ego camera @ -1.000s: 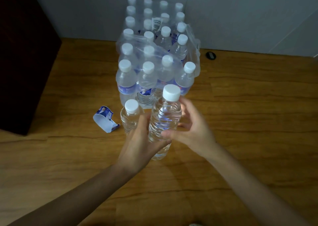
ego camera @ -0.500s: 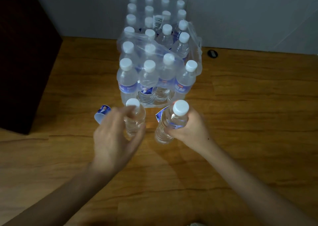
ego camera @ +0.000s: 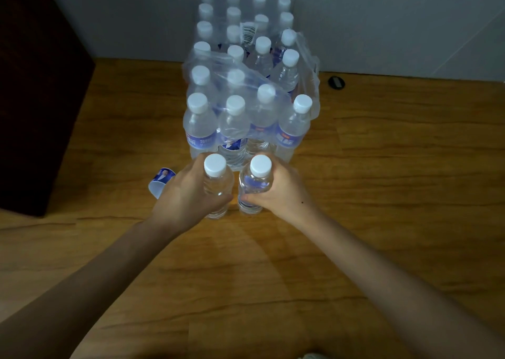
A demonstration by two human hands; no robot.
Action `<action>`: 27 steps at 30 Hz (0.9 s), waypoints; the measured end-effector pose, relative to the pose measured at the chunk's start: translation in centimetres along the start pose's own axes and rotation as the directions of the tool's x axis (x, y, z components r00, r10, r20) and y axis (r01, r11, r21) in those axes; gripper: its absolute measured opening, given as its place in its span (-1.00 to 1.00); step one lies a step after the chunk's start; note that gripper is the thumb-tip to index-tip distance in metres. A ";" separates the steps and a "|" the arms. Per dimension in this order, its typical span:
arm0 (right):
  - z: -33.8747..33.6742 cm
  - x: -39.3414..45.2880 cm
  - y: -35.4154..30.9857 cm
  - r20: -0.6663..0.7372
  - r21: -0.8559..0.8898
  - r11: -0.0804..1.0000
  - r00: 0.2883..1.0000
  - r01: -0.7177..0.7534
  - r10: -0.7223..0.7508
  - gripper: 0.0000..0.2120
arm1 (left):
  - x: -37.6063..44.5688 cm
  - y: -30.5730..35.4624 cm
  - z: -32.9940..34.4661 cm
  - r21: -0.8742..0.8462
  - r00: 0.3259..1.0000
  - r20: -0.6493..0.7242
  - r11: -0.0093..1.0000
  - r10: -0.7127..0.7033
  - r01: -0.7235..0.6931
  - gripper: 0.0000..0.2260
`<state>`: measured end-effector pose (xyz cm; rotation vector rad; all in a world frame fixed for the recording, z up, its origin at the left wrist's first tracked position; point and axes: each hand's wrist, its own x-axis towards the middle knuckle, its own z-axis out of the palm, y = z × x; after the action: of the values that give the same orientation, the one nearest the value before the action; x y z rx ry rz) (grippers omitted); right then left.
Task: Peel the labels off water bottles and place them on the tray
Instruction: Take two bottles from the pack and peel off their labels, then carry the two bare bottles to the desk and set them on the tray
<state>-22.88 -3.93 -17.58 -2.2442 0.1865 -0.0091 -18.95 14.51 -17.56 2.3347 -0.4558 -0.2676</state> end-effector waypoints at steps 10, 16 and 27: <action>-3.7 -0.1 -4.4 0.007 0.011 0.998 0.998 -0.061 0.061 -0.59 | 0.7 3.8 -4.3 -0.038 0.999 -0.018 0.998 -0.042 0.042 -0.52; -11.7 -0.2 -15.2 0.047 -0.019 0.999 0.998 -0.049 0.050 -0.64 | 0.8 13.5 -14.0 -0.006 1.000 0.002 1.000 -0.027 0.027 -0.50; -34.2 -2.5 -48.2 0.085 -0.060 0.996 0.993 -0.071 0.076 -0.58 | -4.7 38.8 -43.3 -0.080 0.992 0.032 0.989 -0.121 0.123 -0.45</action>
<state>-21.46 -0.21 41.41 -2.2873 0.2248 0.1350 -18.99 17.48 40.69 2.2843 -0.3098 -0.3699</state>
